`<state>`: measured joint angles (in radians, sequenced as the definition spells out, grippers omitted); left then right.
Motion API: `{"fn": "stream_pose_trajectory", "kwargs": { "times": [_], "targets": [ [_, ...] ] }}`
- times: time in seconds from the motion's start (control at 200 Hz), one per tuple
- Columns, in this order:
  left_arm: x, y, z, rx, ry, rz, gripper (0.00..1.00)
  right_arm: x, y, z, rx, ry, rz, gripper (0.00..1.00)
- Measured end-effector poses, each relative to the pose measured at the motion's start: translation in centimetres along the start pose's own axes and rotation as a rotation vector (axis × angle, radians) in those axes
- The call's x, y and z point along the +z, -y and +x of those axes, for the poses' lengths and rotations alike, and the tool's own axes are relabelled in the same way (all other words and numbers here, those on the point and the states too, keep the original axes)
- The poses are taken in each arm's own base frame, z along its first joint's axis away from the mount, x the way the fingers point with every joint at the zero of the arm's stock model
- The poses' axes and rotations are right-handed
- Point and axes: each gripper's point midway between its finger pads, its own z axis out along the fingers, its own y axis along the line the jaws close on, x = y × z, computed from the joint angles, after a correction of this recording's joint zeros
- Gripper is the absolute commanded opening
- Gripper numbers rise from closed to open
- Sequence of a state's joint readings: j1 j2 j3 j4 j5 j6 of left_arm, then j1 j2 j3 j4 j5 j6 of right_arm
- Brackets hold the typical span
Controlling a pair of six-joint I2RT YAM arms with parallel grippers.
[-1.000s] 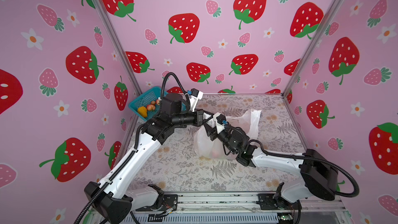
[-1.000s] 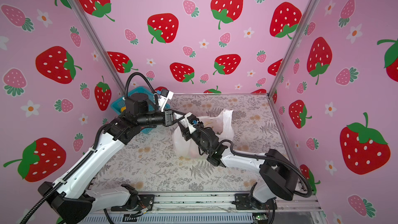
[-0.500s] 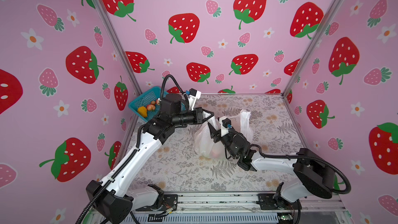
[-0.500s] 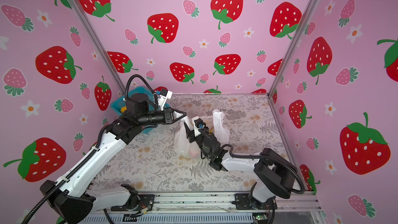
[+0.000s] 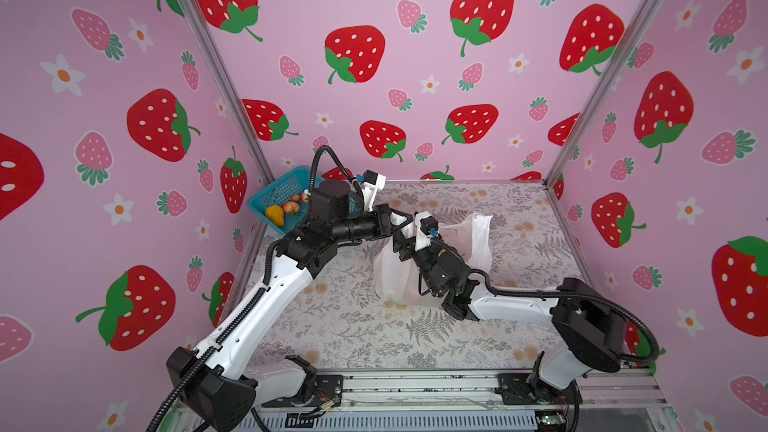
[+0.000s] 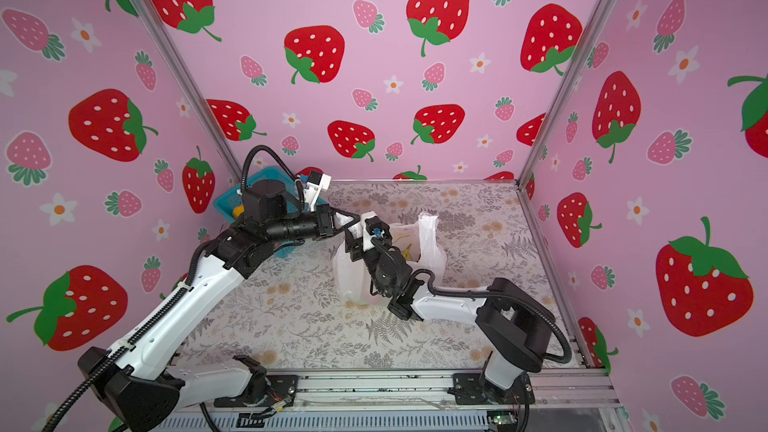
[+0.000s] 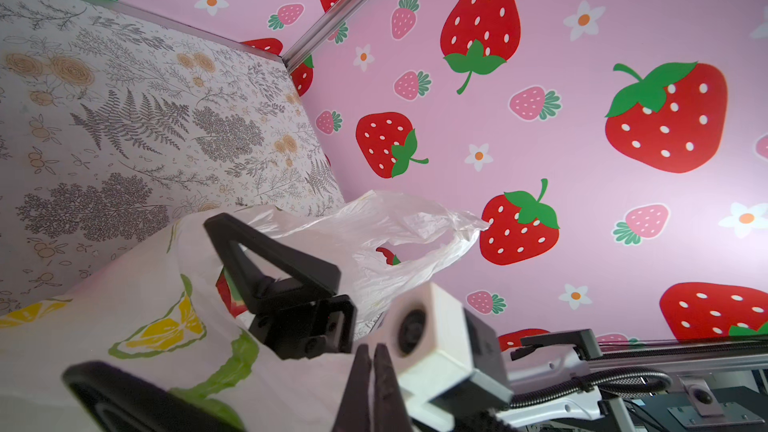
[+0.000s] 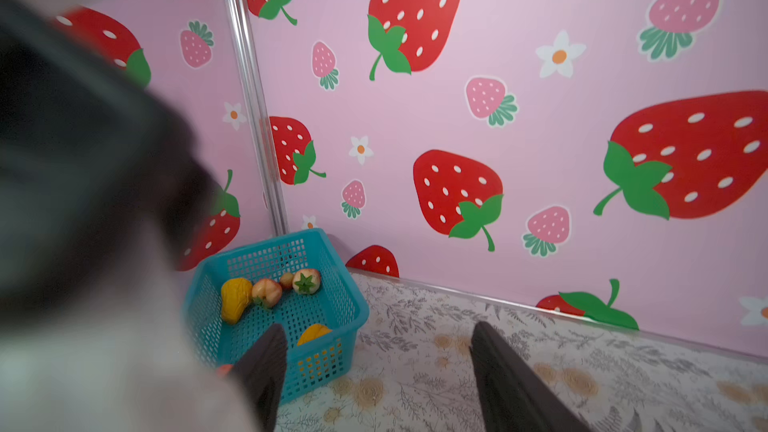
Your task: Place the fake fruits into the plastic bag and tie a complex knot
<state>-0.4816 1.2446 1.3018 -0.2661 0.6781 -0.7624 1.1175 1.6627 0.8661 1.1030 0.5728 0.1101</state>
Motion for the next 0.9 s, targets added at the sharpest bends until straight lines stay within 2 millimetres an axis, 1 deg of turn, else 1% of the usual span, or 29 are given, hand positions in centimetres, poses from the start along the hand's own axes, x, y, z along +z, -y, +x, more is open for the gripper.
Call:
{"fn": "stream_pose_trajectory", "kwargs": {
  "times": [0.06, 0.12, 0.18, 0.255, 0.335, 0.445, 0.5, 0.555, 0.635, 0.7, 0.795, 0.85, 0.901],
  "targets": [
    [0.0, -0.2, -0.1, -0.007, 0.004, -0.006, 0.0, 0.1, 0.3, 1.9, -0.005, -0.032, 0.023, 0.56],
    [0.1, -0.4, -0.1, -0.016, 0.006, -0.015, 0.0, 0.1, 0.6, 2.9, -0.004, -0.049, 0.041, 0.53],
    [0.2, -0.5, -0.1, -0.021, 0.005, -0.018, 0.0, -0.1, 0.9, 3.5, -0.008, -0.058, 0.053, 0.53],
    [0.2, -0.6, -0.1, -0.023, 0.004, -0.019, 0.0, -0.2, 1.0, 3.6, -0.004, -0.059, 0.057, 0.53],
    [0.2, -0.6, -0.1, -0.022, 0.004, -0.018, 0.0, -0.2, 1.0, 3.4, -0.004, -0.056, 0.054, 0.59],
    [0.2, -0.5, -0.1, -0.02, 0.006, -0.016, 0.0, -0.3, 0.7, 2.8, -0.015, -0.052, 0.035, 0.74],
    [0.2, -0.5, -0.1, -0.019, 0.006, -0.016, 0.0, -0.4, 0.4, 2.1, -0.019, -0.042, 0.022, 0.8],
    [0.2, -0.5, -0.1, -0.019, 0.006, -0.016, 0.0, -0.5, 0.2, 1.2, -0.023, -0.025, 0.006, 0.83],
    [0.2, -0.5, -0.1, -0.021, 0.007, -0.016, 0.0, -0.5, -0.4, -0.3, -0.017, 0.006, -0.017, 0.84],
    [0.2, -0.5, -0.1, -0.025, 0.007, -0.016, 0.0, -0.2, -0.7, -1.2, -0.014, 0.026, -0.027, 0.83],
    [0.2, -0.5, -0.2, -0.03, 0.007, -0.016, 0.0, 0.3, -1.2, -2.1, -0.012, 0.05, -0.032, 0.75],
    [0.2, -0.5, -0.2, -0.032, 0.008, -0.016, 0.0, 0.5, -1.3, -2.0, -0.015, 0.056, -0.031, 0.69],
    [0.2, -0.7, -0.3, -0.034, 0.016, -0.026, 0.0, 0.7, -1.3, -1.4, -0.011, 0.056, -0.029, 0.64]
  ]
}}
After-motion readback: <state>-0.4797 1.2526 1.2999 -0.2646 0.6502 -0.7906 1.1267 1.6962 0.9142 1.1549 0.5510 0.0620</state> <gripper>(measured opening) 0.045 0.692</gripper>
